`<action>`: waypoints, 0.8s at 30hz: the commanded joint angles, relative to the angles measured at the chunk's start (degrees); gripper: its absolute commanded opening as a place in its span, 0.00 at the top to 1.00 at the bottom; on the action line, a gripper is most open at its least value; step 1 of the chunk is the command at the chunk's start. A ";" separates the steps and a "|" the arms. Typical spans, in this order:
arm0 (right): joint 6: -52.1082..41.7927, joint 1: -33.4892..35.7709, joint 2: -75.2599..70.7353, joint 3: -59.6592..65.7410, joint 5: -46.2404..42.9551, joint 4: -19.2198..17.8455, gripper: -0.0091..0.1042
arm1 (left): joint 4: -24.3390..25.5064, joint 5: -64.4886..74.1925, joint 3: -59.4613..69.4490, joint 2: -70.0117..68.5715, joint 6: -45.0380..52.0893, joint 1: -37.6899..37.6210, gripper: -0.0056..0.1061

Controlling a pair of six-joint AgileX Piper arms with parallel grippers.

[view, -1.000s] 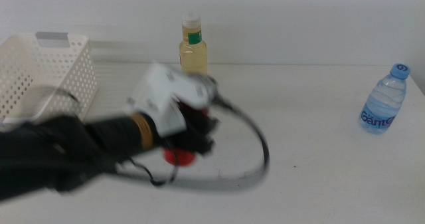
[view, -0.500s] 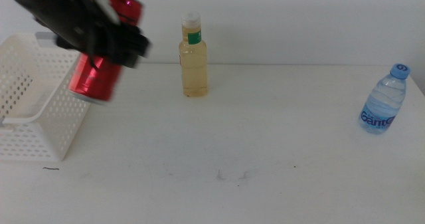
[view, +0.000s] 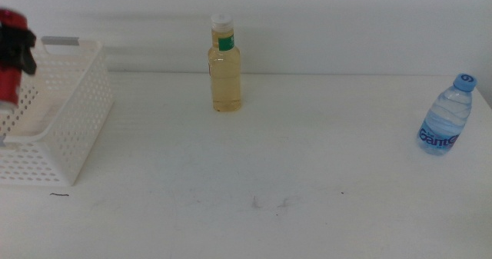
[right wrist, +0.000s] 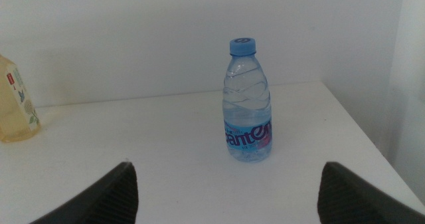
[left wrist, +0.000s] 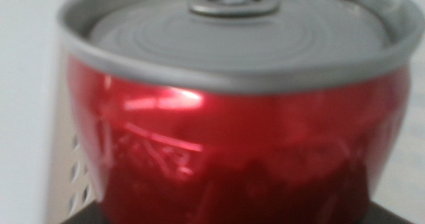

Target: Use arms to grab the bottles and put them into the dustbin to the left of the table.

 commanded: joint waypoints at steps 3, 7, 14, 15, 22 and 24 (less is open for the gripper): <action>-0.22 -0.29 -0.28 0.18 -0.63 -0.22 0.13 | -2.01 -2.35 -0.79 4.46 1.47 0.63 0.87; -0.22 -0.29 -0.28 0.18 -0.63 -0.22 0.13 | -1.00 -2.35 -0.79 7.82 1.59 0.02 0.84; -0.22 -0.29 -0.28 0.18 -0.63 -0.22 0.13 | -0.37 -3.15 -0.79 9.00 1.96 -0.35 0.39; -0.22 -0.29 -0.28 0.18 -0.63 -0.22 0.13 | 0.04 -3.15 -0.79 9.00 1.96 -0.29 0.32; -0.22 -0.29 -0.28 0.18 -0.63 -0.22 0.13 | 4.16 -0.75 -0.79 1.93 -3.63 -1.68 0.11; -0.22 -0.29 -0.28 0.18 -0.63 -0.22 0.13 | 5.36 0.66 -0.61 -2.41 -4.91 -3.13 0.11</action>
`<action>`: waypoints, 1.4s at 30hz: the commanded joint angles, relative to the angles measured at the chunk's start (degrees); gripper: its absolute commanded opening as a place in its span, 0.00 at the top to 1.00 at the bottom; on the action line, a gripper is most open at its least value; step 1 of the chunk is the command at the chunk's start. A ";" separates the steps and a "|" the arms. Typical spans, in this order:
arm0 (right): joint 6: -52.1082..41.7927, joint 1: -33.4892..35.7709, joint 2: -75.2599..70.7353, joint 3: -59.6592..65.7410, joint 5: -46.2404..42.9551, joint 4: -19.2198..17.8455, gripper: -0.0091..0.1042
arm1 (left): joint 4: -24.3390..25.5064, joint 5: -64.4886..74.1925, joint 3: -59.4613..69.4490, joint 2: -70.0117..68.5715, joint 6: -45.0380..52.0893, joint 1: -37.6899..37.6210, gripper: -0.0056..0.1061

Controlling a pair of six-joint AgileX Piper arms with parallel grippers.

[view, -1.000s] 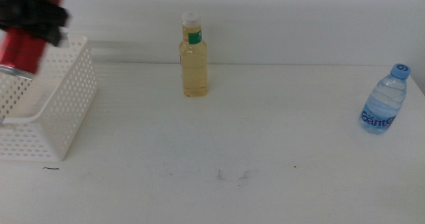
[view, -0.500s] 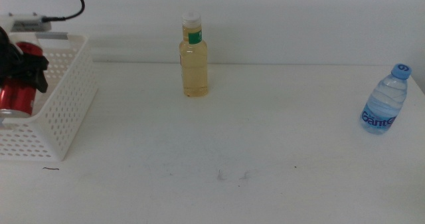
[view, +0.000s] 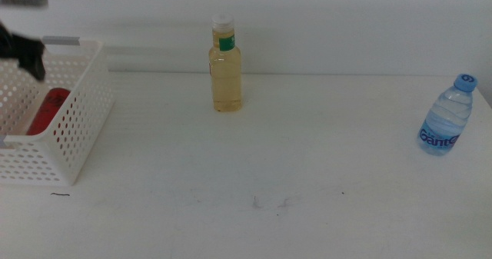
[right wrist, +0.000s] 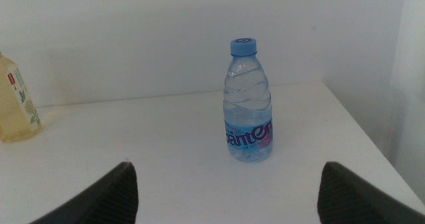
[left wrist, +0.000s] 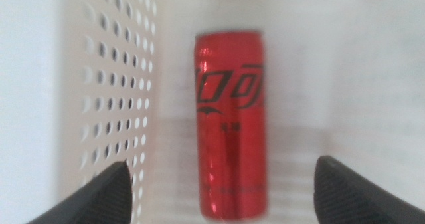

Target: Use arms to grab the bottles and put them into the dustbin to the left of the table.

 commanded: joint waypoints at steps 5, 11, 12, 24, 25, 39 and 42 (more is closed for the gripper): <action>-0.22 -0.29 -0.28 0.18 -0.63 -0.22 0.13 | -0.95 0.91 6.99 -18.66 -4.43 -6.86 0.11; -0.22 -0.29 -0.28 0.18 -0.63 -0.22 0.13 | -0.34 -10.11 21.74 -35.55 -7.84 -19.95 0.11; -0.22 -0.29 -0.28 0.18 -0.63 -0.22 0.13 | 0.90 -11.37 23.98 -37.92 -9.12 -22.42 0.11; -0.22 -0.29 -0.28 0.18 -0.63 -0.22 0.13 | -6.45 -74.59 67.18 -46.92 -7.12 -41.14 0.11; -0.22 -0.29 -0.28 0.18 -0.63 -0.22 0.13 | -7.89 -78.24 70.20 -45.55 -7.10 -41.78 0.11; -0.22 -0.29 -0.28 0.18 -0.63 -0.22 0.13 | -18.34 -101.45 65.63 -15.90 -7.10 -48.12 0.11; -0.22 -0.29 -0.28 0.18 -0.63 -0.22 0.13 | -20.79 -101.56 61.13 -11.33 -7.00 -48.96 0.12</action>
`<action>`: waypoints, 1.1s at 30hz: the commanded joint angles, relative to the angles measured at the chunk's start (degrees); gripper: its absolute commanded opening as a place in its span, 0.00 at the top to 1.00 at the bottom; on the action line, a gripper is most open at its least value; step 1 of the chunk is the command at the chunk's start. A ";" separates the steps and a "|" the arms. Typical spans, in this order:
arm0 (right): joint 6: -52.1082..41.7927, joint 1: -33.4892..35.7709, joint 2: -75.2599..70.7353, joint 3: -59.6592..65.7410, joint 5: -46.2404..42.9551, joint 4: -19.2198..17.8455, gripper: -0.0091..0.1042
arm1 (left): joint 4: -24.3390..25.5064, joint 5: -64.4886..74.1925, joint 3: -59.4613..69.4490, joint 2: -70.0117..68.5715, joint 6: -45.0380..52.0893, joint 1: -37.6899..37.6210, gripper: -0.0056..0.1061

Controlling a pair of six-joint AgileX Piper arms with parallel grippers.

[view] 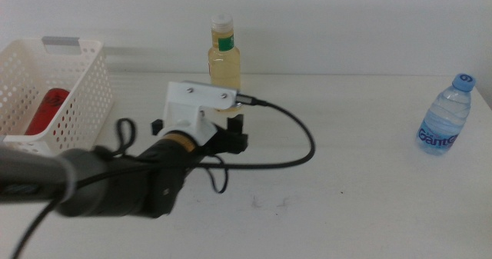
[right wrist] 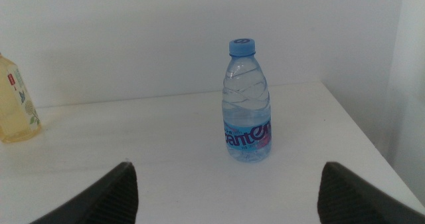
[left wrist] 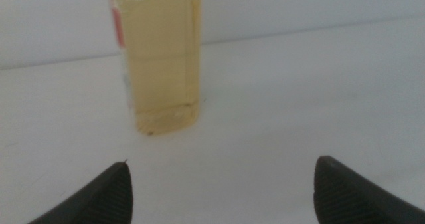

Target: Use arms to grab the bottles and put them into the dustbin to the left of the table.

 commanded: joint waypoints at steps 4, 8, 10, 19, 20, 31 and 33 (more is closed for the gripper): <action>-0.22 -0.29 -0.28 0.18 -0.63 -0.22 0.13 | -6.48 -2.43 -7.80 7.55 7.16 -0.60 0.13; -0.22 -0.29 -0.28 0.18 -0.63 -0.22 0.13 | -6.64 -7.10 -13.22 12.05 15.52 -0.21 0.13; -0.22 -0.29 -0.28 0.18 -0.63 -0.22 0.13 | -7.73 -7.66 -15.89 14.19 16.26 -0.12 0.13; -0.22 -0.29 -0.28 0.18 -0.63 -0.22 0.13 | -15.30 -8.89 -18.00 16.67 13.11 0.20 0.13; -0.22 -0.29 -0.28 0.18 -0.63 -0.22 0.13 | -15.30 -9.17 -18.00 16.67 13.31 0.38 0.13; -0.22 -0.29 -0.28 0.18 -0.63 -0.22 0.13 | -9.50 -9.85 -19.23 18.78 12.72 2.63 0.13; -0.22 -0.29 -0.28 0.18 -0.63 -0.22 0.13 | -9.31 -8.00 -21.06 20.44 10.99 3.25 0.13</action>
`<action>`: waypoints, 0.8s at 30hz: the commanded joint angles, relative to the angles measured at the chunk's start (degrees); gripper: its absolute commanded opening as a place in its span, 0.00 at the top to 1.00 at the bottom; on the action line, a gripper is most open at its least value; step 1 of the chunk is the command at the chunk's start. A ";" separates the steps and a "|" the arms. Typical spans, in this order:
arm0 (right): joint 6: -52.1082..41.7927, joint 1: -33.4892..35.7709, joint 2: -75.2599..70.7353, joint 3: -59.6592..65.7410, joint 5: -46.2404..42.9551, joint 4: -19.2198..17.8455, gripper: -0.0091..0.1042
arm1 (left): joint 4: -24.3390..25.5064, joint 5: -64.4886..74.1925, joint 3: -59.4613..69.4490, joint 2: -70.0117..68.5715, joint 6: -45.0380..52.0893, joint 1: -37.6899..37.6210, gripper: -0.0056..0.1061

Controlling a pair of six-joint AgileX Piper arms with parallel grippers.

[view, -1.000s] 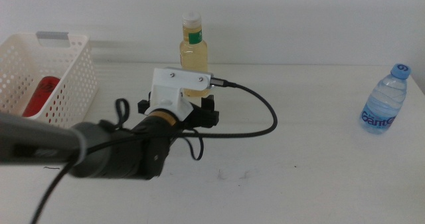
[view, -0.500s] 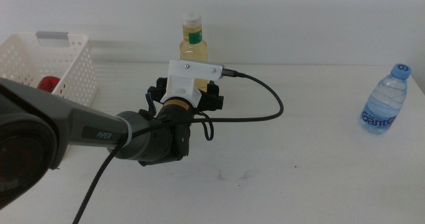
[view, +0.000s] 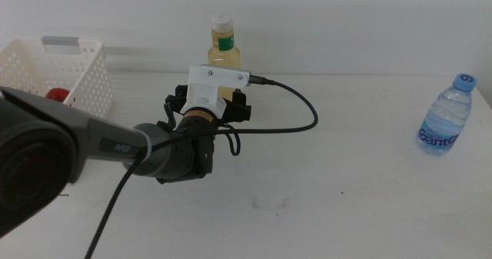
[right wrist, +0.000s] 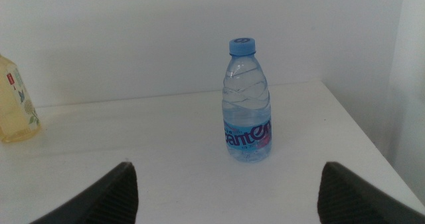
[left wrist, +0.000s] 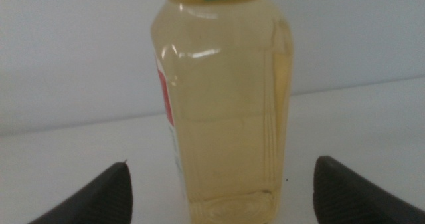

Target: Use arms to grab the bottles and put them into the dustbin to the left of the table.

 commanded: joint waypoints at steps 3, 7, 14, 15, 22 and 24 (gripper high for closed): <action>-0.22 -0.29 -0.28 0.18 -0.63 -0.22 0.13 | 1.21 2.63 -4.07 3.24 -2.43 0.87 0.13; -0.22 -0.29 -0.28 0.18 -0.63 -0.22 0.13 | 2.25 3.05 -6.74 4.98 -2.43 1.09 0.13; -0.22 -0.29 -0.28 0.18 -0.63 -0.22 0.13 | 1.76 4.22 -12.35 8.65 -2.32 2.04 0.13; -0.22 -0.29 -0.28 0.18 -0.63 -0.22 0.13 | 1.76 4.22 -13.03 9.17 -2.32 2.29 0.13; -0.22 -0.29 -0.28 0.18 -0.63 -0.22 0.13 | 2.35 4.21 -17.08 12.00 -2.21 3.52 0.13; -0.22 -0.29 -0.28 0.18 -0.63 -0.22 0.13 | 2.79 4.22 -18.26 12.91 -2.21 3.79 0.13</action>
